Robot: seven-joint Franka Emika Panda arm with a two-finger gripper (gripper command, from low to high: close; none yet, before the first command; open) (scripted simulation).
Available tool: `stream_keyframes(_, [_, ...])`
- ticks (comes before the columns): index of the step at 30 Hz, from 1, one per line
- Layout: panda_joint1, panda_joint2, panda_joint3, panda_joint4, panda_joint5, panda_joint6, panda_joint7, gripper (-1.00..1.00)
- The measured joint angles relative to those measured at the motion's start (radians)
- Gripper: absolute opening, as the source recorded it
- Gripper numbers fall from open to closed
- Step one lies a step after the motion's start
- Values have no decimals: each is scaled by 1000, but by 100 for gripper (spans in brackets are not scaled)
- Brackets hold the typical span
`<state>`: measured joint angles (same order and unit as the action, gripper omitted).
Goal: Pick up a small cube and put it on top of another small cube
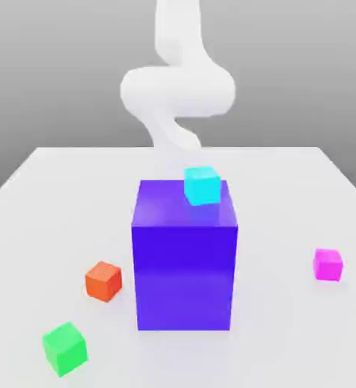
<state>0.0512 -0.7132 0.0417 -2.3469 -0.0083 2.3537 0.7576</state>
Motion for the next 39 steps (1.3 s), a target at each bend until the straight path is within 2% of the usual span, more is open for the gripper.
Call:
stream_keyframes(21, [465,772,364,-401,-108,472,-344,0])
stream_keyframes(24, [513,875,307,-396,-208,543,-285,0])
stream_keyframes(28, [638,1005,152,-367,-347,640,-181,0])
stream_keyframes(29, [670,1030,115,-362,-363,661,-168,-100])
stream_keyframes(36, [675,1034,110,-361,-370,663,-162,-100])
stream_keyframes(39, [609,956,196,-380,-280,605,-231,-100])
